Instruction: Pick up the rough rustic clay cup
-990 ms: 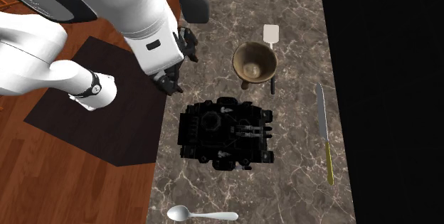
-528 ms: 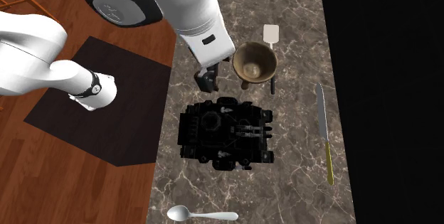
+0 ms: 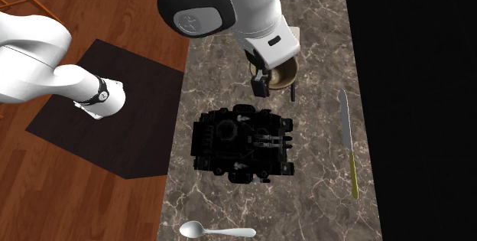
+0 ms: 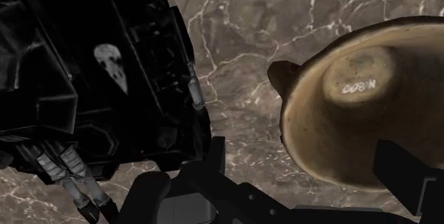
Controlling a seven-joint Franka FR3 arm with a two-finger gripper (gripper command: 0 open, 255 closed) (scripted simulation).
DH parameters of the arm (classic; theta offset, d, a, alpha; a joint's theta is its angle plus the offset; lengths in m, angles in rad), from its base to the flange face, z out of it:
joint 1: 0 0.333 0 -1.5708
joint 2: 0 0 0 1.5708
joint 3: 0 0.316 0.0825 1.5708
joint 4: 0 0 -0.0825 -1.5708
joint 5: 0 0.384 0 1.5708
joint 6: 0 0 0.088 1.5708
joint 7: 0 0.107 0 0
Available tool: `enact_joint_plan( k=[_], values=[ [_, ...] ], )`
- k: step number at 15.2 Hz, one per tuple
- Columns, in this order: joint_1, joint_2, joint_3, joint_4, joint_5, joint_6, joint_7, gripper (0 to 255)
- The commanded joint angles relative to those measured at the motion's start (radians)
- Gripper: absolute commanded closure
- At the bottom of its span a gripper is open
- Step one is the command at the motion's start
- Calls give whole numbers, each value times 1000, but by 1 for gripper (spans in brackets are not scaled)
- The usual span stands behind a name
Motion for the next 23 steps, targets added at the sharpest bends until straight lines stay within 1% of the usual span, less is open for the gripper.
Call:
enact_joint_plan(
  k=[1, 6, 8, 9, 18, 23],
  values=[
    [5, 21, 1, -1, -14, 23, 13, 0],
    [7, 47, -3, -45, -33, 91, 31, 0],
    [7, 46, -4, -45, -33, 91, 31, 0],
    [5, 42, -4, -49, -31, 90, 28, 255],
    [7, 47, -4, -45, -33, 91, 31, 255],
    [5, 24, 0, -6, -16, 30, 15, 255]
  ],
)
